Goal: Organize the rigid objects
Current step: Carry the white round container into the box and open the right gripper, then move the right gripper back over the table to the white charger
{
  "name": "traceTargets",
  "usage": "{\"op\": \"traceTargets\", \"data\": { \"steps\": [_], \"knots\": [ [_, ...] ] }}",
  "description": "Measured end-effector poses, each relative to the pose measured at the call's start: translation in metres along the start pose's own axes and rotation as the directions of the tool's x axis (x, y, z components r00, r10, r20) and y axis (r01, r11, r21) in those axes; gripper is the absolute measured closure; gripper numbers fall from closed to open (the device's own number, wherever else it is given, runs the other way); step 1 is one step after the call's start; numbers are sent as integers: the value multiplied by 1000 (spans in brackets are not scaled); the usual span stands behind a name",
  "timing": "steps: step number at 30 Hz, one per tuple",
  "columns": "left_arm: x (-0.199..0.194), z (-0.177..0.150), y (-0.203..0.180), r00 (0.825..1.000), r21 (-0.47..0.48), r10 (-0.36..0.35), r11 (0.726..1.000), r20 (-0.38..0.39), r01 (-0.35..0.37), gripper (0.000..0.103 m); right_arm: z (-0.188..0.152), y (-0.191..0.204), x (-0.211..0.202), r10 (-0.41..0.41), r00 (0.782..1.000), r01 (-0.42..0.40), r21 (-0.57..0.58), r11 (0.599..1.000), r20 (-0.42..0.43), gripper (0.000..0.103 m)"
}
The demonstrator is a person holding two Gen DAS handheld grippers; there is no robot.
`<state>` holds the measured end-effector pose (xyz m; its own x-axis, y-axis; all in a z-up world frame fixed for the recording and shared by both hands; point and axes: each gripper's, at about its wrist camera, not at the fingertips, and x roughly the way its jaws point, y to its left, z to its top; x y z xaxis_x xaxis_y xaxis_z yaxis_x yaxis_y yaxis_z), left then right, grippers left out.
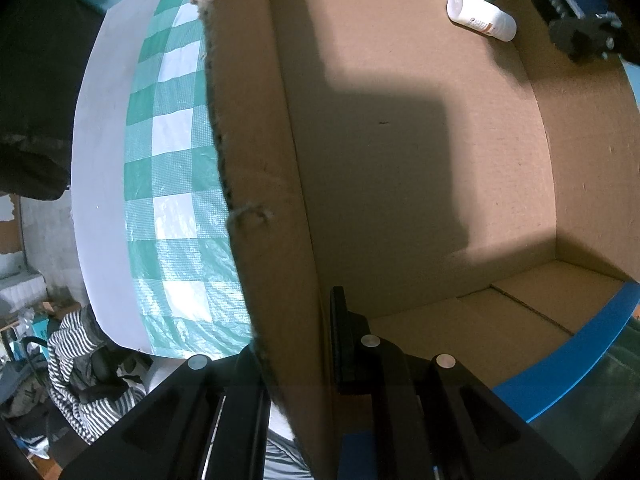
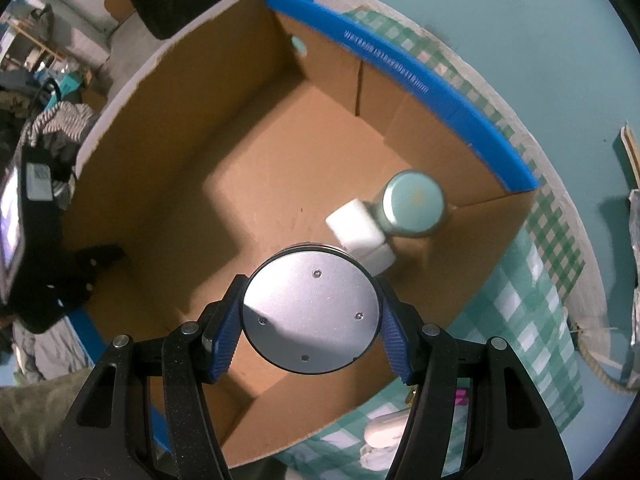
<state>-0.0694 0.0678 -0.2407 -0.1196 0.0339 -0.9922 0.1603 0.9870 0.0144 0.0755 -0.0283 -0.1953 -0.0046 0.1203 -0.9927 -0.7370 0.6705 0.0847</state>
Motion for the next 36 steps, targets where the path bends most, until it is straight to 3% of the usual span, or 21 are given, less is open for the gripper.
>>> {"op": "traceTargets", "data": {
  "steps": [24,36],
  "knots": [
    [-2,-1,-3,1000,14,-8,1000,4,8,95,-3,14,15,-60,998,60,-20,998,-1,40],
    [-4,2,-6,1000,17,-8,1000,-2,8,95,-16,2,-24,-57,995,57,0,998,79,40]
  ]
}}
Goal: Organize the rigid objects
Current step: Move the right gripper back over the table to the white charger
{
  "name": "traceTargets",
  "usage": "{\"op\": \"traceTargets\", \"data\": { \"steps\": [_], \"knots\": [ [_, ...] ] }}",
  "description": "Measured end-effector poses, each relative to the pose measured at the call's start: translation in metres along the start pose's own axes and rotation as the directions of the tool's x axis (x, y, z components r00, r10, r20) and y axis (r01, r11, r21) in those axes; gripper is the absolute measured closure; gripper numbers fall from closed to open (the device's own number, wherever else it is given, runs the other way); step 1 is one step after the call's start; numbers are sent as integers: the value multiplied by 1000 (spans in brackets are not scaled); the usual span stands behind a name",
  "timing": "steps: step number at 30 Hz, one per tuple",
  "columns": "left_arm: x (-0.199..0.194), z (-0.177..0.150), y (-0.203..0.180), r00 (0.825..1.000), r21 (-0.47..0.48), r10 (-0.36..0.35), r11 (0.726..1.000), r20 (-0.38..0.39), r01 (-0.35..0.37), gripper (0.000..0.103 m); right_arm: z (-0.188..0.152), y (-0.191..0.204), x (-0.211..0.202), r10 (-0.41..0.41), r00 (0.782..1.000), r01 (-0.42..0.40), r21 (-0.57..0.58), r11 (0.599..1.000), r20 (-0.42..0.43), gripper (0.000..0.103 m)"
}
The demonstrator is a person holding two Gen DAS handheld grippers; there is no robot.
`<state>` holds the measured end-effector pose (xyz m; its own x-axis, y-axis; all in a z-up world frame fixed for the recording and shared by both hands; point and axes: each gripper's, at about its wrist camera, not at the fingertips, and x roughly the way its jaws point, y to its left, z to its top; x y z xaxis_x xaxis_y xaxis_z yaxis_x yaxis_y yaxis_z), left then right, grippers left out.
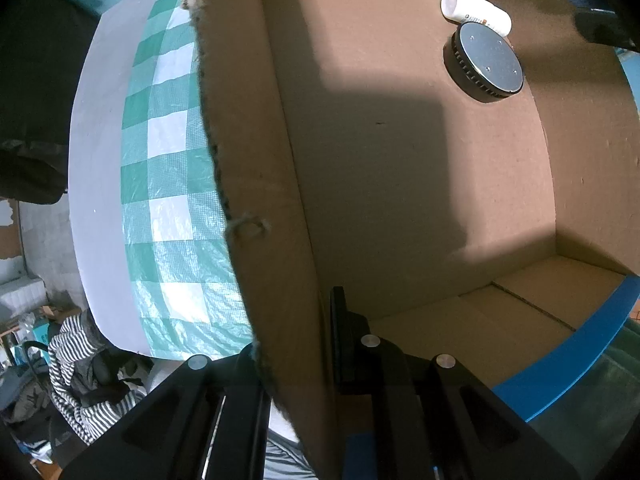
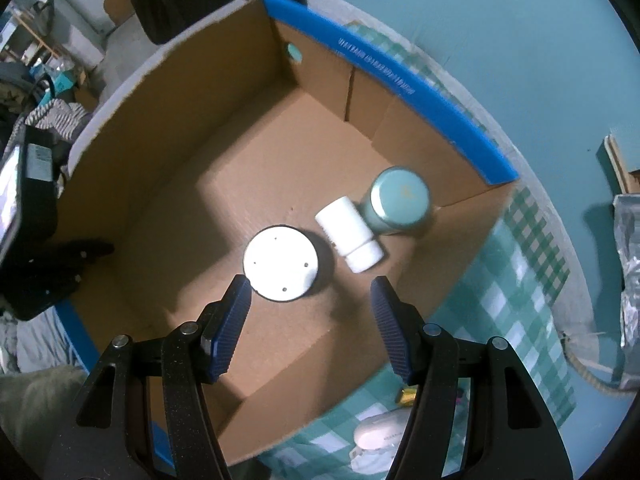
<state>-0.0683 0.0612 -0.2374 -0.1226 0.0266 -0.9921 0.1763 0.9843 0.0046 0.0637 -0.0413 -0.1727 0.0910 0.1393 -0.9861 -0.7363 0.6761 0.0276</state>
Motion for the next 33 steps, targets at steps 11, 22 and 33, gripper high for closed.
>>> {"op": "traceTargets", "data": {
  "steps": [11,22,33],
  "knots": [
    [2,-1,3,1000,-5,-1,1000,-5,1,95,-39,-52,-37,-38,999,33,155,987,25,39],
    [2,-2,4,1000,-6,-1,1000,-9,1,95,-110,-131,-39,-73,996,90,413,906,-56,35],
    [1,-4,4,1000,-4,0,1000,-15,0,95,-168,-185,-4,-51,983,146,583,799,-176,35]
  ]
}}
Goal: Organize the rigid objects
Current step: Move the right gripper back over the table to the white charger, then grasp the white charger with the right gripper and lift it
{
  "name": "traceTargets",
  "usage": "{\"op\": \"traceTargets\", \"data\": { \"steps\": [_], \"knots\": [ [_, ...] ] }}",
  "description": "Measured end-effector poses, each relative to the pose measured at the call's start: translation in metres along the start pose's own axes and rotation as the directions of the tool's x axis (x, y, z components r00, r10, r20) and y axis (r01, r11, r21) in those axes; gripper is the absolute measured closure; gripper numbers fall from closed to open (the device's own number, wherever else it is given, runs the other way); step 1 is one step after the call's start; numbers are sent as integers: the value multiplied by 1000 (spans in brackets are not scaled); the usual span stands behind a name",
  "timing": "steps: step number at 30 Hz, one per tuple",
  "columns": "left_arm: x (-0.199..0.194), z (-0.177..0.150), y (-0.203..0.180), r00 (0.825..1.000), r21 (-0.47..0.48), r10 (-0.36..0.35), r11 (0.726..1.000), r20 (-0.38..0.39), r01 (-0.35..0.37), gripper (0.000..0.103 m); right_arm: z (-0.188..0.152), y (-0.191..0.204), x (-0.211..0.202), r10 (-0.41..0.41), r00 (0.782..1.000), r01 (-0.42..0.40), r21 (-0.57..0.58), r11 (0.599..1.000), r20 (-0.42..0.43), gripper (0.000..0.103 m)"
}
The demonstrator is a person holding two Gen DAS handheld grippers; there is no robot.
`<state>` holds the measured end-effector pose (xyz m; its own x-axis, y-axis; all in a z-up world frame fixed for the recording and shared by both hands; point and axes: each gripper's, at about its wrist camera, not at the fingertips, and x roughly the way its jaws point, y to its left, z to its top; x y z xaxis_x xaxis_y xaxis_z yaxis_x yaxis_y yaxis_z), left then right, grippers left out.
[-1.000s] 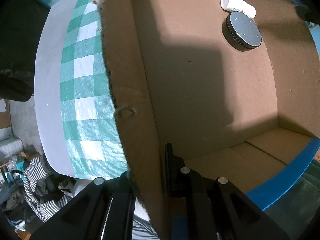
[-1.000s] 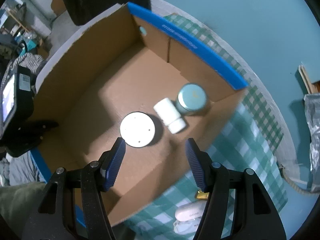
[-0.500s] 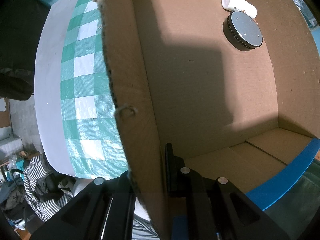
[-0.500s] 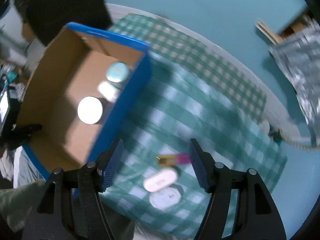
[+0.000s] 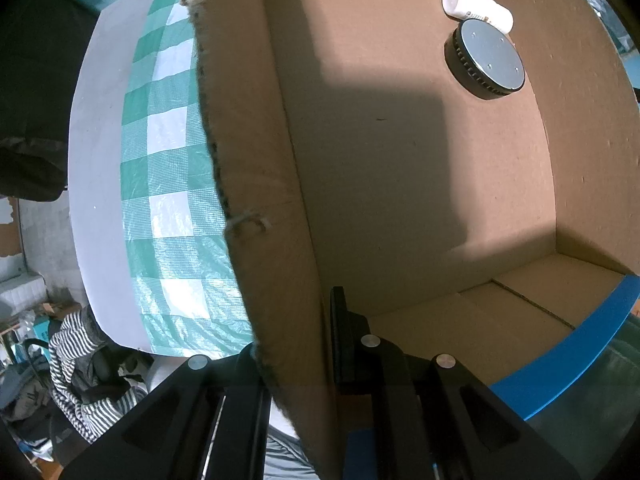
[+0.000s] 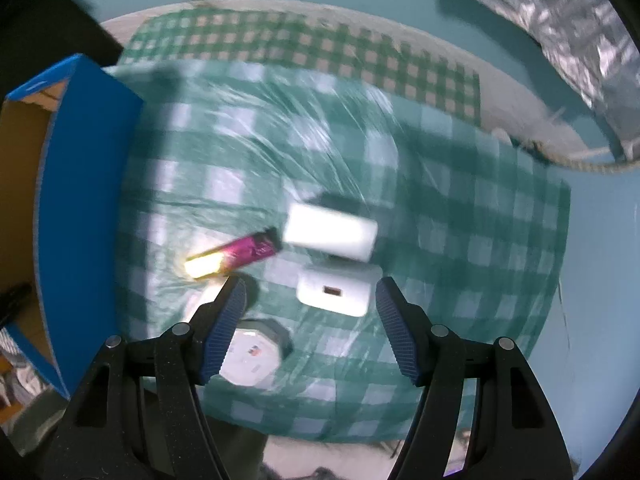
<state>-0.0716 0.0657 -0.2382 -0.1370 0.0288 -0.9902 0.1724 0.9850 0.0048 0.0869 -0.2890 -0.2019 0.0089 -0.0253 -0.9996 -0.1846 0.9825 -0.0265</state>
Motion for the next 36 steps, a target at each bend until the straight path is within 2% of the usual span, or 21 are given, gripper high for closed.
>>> {"op": "traceTargets", "data": {
  "steps": [7,20,22,24,28,33,36],
  "knots": [
    [0,1,0,1000,-2,0,1000,-2,0,95,-1,-2,26,-35,999,36,32,999,-35,35],
    [0,2,0,1000,-4,-1,1000,-3,1,95,13,-1,56,-162,986,165,71,984,-41,35],
    [0,2,0,1000,-4,0,1000,-3,0,95,14,-1,60,-177,983,180,68,981,-51,38],
    [0,2,0,1000,-5,-1,1000,-4,1,95,14,-1,62,-198,979,201,68,977,-43,45],
    [1,2,1,1000,-6,-1,1000,-3,1,95,14,-1,61,-203,978,205,60,977,-39,47],
    [1,2,0,1000,-6,-2,1000,-3,2,95,10,-6,49,-197,980,197,59,979,-5,54],
    [1,2,0,1000,-6,-1,1000,-4,1,95,1,-2,33,-141,990,140,68,988,-1,54]
  ]
}}
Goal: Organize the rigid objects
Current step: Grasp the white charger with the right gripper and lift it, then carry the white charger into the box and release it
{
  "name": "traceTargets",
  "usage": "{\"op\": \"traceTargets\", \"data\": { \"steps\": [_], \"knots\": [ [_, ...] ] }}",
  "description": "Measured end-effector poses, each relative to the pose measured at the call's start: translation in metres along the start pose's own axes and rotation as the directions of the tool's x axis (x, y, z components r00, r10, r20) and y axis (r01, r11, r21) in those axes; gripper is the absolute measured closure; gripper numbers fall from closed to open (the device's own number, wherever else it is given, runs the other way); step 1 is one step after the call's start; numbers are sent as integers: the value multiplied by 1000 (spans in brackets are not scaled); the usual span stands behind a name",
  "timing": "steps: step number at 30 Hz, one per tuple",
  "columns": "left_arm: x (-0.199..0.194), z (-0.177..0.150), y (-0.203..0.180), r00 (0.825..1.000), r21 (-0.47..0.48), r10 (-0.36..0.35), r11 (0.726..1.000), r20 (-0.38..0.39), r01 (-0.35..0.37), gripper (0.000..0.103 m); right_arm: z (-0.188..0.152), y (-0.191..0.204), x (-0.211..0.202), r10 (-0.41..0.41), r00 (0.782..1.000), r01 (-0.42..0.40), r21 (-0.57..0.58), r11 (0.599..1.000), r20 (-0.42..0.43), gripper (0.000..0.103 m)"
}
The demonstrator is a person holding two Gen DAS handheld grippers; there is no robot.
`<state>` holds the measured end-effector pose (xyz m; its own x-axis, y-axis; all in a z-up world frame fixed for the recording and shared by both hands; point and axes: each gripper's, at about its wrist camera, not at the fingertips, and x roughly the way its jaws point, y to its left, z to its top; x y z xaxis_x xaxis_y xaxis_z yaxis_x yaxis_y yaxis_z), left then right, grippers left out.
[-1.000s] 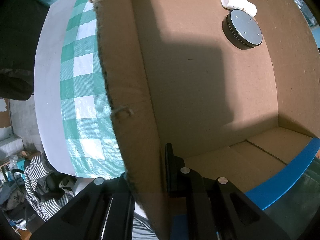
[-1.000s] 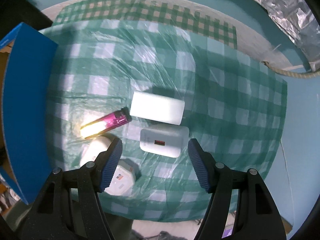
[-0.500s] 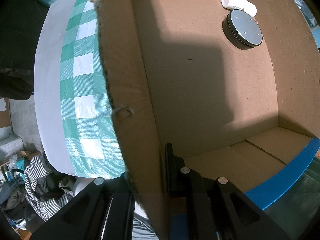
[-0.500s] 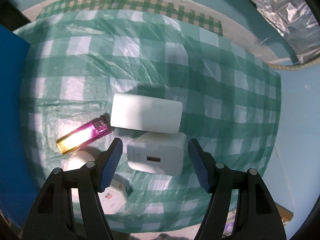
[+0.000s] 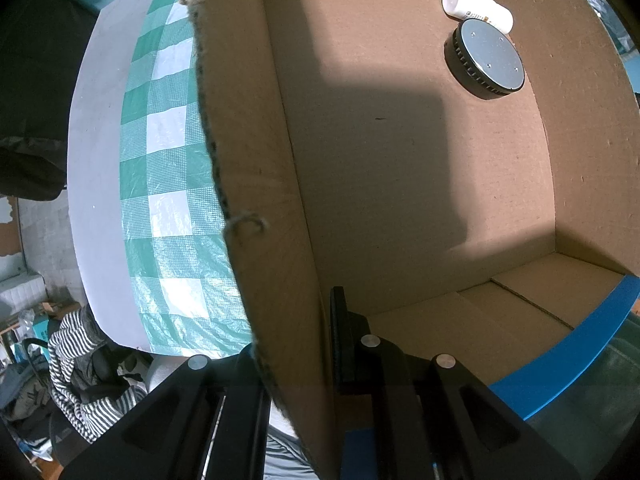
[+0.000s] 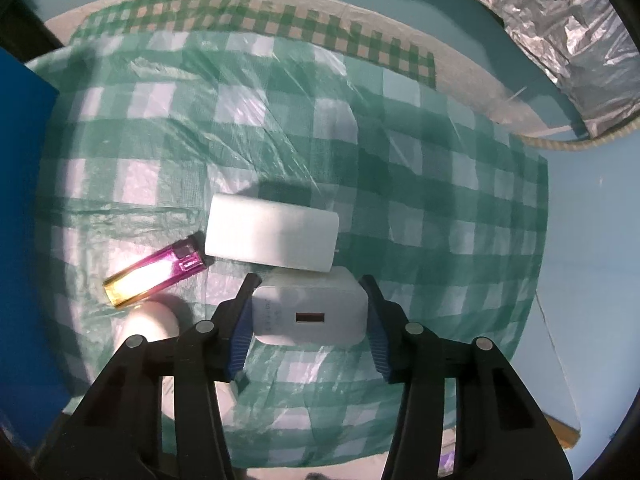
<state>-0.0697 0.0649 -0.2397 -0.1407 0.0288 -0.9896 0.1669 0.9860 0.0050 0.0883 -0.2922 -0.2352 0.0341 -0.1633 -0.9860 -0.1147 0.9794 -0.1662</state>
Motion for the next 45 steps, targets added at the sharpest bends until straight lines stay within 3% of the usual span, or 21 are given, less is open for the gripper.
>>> {"op": "traceTargets", "data": {
  "steps": [8,20,33,45],
  "knots": [
    [0,0,-1,1000,-4,-1,1000,1,1,95,-4,-19,-14,121,993,-121,43,992,12,54],
    [-2,4,-6,1000,6,8,1000,-2,-8,95,-8,-25,-42,190,981,-191,28,981,42,54],
    [-4,5,-6,1000,15,13,1000,1,-13,95,-10,0,-78,249,965,-246,-50,968,77,54],
    [-4,5,-6,1000,19,13,1000,4,-13,95,-6,48,-113,316,943,-294,-181,939,108,54]
  ]
}}
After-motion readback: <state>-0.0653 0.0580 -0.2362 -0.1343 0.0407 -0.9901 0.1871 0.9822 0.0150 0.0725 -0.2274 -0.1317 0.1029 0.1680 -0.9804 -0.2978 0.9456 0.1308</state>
